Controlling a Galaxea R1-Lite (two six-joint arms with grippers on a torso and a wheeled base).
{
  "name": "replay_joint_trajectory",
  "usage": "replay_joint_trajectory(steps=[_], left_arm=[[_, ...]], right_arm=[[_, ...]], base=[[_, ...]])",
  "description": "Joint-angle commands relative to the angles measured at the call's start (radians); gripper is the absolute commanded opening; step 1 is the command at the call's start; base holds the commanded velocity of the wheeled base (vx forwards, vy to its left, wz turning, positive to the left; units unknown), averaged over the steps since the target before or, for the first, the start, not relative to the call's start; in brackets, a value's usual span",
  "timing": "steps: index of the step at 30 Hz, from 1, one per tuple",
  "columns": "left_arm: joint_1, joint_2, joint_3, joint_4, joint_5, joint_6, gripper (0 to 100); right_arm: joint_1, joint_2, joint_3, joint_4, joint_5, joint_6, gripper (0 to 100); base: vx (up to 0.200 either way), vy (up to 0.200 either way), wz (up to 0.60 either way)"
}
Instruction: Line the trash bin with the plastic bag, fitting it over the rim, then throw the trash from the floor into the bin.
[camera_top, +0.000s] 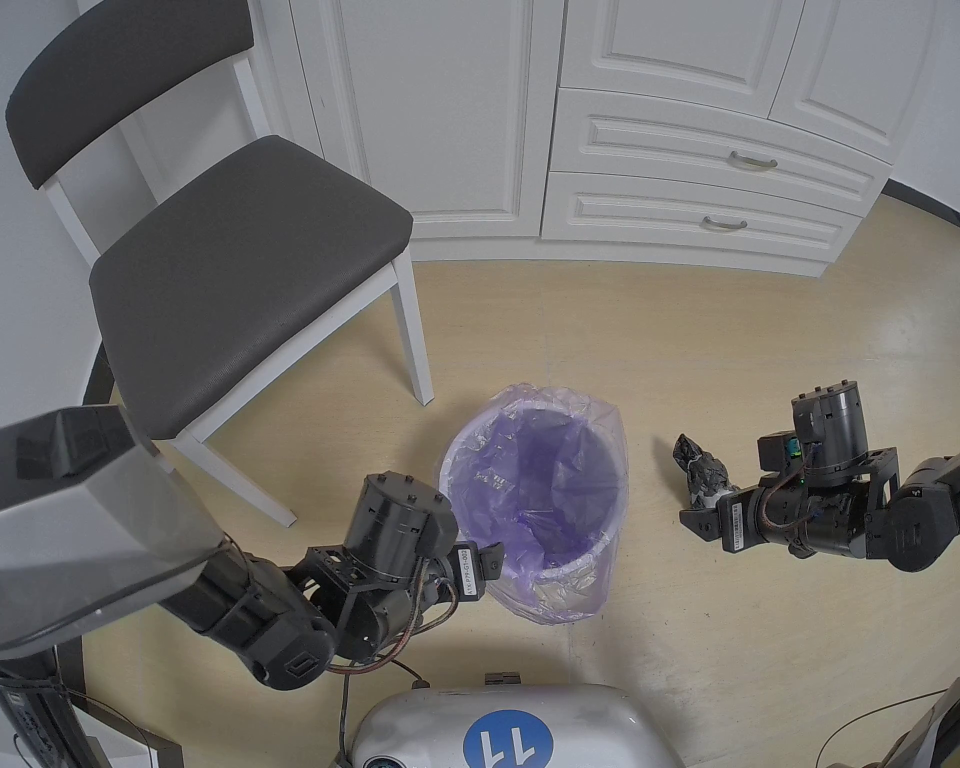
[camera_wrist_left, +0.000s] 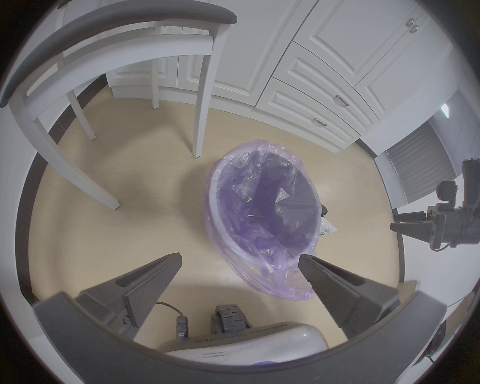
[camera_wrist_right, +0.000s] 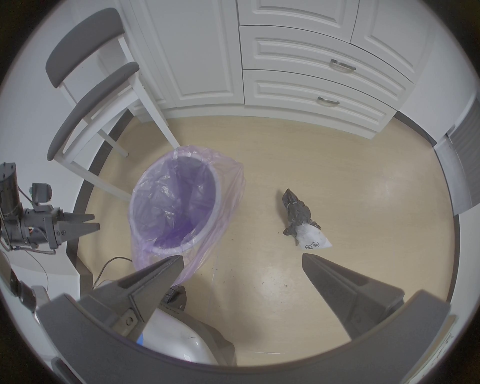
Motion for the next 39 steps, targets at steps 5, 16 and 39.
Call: replay_joint_trajectory(steps=[5, 16, 39], left_arm=[[-0.065, 0.144, -0.097, 0.032, 0.002, -0.003, 100], [-0.089, 0.310, -0.320, 0.198, 0.005, 0.015, 100], [0.017, 0.419, -0.383, 0.277, 0.005, 0.051, 100]], right_arm=[[-0.036, -0.008, -0.014, -0.002, 0.001, 0.000, 100], [-0.043, -0.019, -0.017, -0.003, 0.001, 0.000, 100], [-0.087, 0.124, -0.045, -0.052, 0.028, -0.001, 100]], base=[[0.000, 0.000, 0.00], [0.000, 0.000, 0.00], [0.000, 0.000, 0.00]])
